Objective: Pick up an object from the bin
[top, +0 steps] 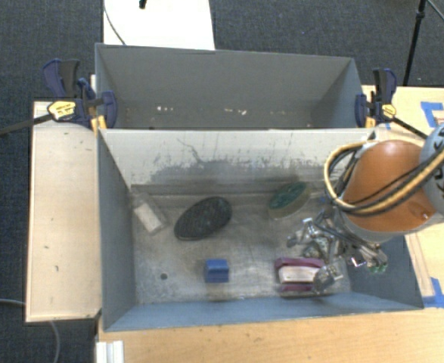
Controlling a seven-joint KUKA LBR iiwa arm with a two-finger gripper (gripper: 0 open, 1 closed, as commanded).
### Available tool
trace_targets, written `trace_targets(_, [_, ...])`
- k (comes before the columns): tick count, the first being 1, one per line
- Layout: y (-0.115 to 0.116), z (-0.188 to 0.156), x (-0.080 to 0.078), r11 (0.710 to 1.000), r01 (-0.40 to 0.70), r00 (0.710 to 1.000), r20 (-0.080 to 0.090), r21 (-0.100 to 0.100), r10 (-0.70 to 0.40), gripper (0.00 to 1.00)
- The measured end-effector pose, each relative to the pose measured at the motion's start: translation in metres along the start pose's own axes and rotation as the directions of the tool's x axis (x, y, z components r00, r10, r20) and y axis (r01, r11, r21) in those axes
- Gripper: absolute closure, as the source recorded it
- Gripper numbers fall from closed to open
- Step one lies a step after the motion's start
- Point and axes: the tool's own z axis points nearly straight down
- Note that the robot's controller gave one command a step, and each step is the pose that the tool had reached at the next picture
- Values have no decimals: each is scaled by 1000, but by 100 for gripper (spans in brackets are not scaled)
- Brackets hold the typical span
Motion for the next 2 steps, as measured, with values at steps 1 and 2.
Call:
trace_targets(1, [3, 34, -4, 1000, -23, 1000, 2, -1, 23, 0])
trace_targets(2, [16, 34, -5, 982, -191, 982, -6, 1, 191, 0])
